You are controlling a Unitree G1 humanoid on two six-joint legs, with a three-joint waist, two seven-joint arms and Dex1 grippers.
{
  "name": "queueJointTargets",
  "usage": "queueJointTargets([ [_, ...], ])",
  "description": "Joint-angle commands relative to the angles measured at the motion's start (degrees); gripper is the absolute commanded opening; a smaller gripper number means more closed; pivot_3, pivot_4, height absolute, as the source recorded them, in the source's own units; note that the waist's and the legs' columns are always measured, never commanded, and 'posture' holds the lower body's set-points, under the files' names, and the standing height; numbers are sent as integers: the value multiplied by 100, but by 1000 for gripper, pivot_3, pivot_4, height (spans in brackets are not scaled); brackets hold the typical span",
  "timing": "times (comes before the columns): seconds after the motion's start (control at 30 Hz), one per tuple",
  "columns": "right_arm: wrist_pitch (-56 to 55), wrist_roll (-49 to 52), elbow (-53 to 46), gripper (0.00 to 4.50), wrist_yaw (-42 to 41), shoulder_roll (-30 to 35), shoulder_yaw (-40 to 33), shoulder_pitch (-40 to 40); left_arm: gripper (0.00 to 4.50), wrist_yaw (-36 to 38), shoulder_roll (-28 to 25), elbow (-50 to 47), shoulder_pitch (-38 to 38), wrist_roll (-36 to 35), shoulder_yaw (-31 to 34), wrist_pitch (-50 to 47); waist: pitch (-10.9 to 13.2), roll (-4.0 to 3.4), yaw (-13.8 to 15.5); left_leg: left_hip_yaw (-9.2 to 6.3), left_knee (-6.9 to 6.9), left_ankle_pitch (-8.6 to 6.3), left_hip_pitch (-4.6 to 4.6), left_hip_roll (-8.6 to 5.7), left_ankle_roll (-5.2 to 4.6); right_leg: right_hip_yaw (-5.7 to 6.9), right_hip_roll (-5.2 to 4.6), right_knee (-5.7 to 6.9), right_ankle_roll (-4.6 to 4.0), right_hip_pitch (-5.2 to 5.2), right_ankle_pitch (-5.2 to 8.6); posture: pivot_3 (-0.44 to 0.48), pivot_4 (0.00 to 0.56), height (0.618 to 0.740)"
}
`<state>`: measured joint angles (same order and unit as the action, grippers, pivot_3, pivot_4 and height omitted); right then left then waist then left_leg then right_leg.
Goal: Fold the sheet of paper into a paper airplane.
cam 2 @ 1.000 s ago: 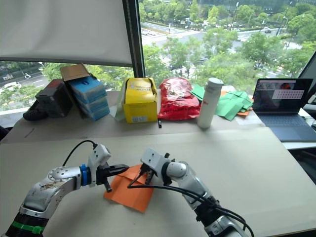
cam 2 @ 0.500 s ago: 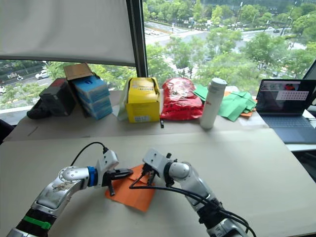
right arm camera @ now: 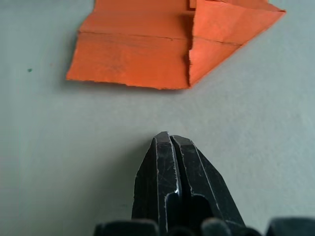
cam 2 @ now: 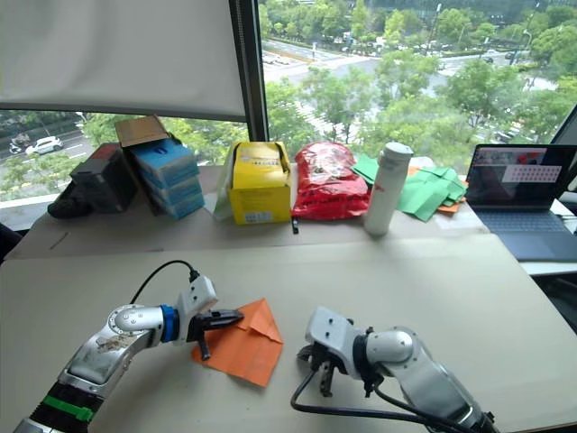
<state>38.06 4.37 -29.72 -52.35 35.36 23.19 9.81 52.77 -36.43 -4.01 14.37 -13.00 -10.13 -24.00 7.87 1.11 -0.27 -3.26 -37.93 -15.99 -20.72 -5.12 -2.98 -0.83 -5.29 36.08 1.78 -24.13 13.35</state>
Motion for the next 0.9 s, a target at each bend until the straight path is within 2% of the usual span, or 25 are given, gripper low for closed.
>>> queueJointTargets([
  [0.03, 95, -7, -61, 0, 113, -171, 278, 171, 26, 18, -46, 121, -142, 155, -156, -155, -1, 2, -1, 0, 0, 0, 1, -1, 0, 1, 0, 0, 0, 0, 0, 0, 150, 740],
  [0.17, 104, -137, 269, 0, 394, -491, 413, 378, 26, 14, -95, 33, -198, 139, -111, -203, -2, 4, 5, 1, 0, 0, 1, -2, 0, 2, 0, 1, -3, -3, -2, 0, 150, 740],
  [0.3, 87, -192, 441, 0, 472, -538, 491, 452, 26, 9, -147, -41, -253, 137, -77, -233, -2, 4, 2, 1, 0, 0, 2, -2, 0, 2, 1, 0, -8, -3, -5, 0, 150, 740],
  [0.6, -246, 43, 782, 0, 1005, -1339, 98, 845, 26, -31, -194, -160, -314, 110, -13, -361, -1, 3, -42, 1, 0, 2, 16, -1, 4, 2, 5, 8, -16, -2, -10, 0, 150, 740],
  [0.9, -461, -104, 1391, 0, 1158, -1710, 213, 1307, 26, -48, -154, -416, -128, 18, 55, -498, -1, 3, -42, 1, 0, 0, 12, -5, 2, 4, 7, 8, -18, -8, -11, 0, 150, 740],
])
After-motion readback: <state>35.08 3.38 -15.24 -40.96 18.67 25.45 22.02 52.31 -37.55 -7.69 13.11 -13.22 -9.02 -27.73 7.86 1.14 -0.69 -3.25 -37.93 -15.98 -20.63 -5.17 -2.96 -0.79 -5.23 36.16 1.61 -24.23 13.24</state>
